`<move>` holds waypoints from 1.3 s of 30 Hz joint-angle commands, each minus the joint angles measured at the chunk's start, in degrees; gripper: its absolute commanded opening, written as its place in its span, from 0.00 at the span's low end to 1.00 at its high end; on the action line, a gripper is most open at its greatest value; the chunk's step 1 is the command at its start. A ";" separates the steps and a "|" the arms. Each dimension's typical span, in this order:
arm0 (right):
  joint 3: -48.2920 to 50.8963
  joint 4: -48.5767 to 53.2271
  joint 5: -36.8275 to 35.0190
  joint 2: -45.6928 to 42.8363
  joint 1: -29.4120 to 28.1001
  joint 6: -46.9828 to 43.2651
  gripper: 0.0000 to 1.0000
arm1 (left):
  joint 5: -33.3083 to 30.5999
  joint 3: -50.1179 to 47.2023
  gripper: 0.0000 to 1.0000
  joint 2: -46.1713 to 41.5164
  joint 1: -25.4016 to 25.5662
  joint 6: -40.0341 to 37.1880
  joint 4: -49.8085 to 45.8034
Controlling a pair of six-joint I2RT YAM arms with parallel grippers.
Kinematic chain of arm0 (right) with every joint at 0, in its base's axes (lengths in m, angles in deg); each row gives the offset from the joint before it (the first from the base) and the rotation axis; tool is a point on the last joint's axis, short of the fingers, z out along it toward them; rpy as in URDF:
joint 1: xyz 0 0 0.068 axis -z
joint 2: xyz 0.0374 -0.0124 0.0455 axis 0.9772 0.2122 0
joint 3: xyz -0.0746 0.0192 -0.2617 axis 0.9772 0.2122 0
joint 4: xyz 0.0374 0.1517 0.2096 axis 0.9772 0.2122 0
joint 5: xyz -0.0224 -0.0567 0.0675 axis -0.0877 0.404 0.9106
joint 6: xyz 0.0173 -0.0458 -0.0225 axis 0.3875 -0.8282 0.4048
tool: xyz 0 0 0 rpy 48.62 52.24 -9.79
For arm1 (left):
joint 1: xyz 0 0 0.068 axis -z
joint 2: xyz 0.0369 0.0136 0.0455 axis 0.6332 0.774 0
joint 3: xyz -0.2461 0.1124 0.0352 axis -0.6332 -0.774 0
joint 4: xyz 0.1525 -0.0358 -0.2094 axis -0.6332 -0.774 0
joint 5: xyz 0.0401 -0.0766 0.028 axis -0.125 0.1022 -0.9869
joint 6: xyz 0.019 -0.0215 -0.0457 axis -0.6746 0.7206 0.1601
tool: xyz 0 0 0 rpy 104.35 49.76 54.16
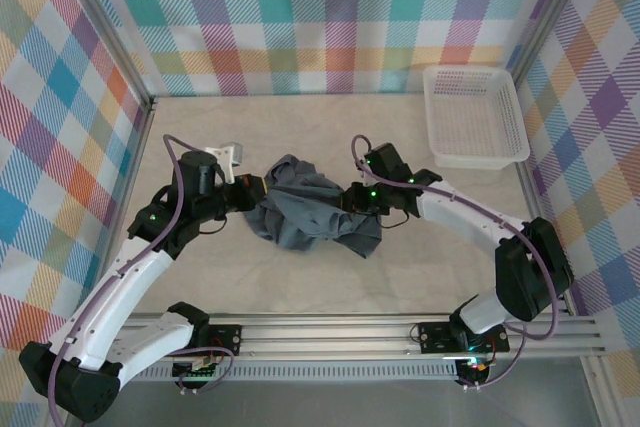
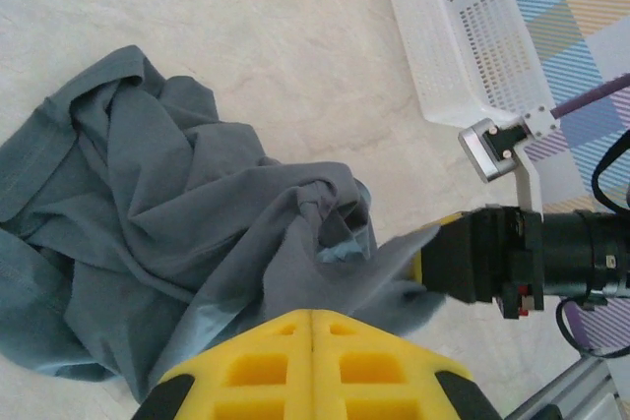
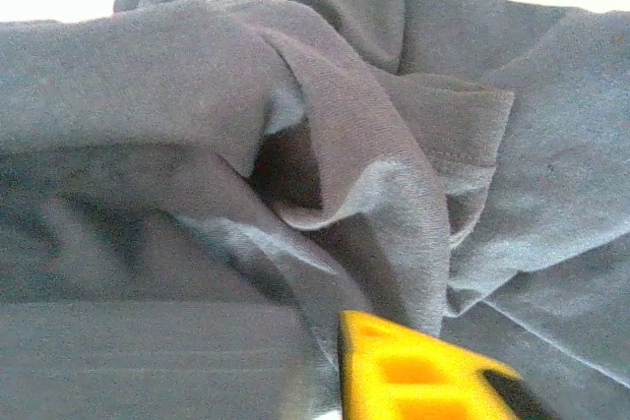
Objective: Fold the inside-out t-shirt
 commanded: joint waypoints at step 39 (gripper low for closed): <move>-7.57 11.41 6.81 -2.07 -1.54 -16.91 0.16 | -1.56 2.50 0.00 16.77 2.49 -7.43 9.19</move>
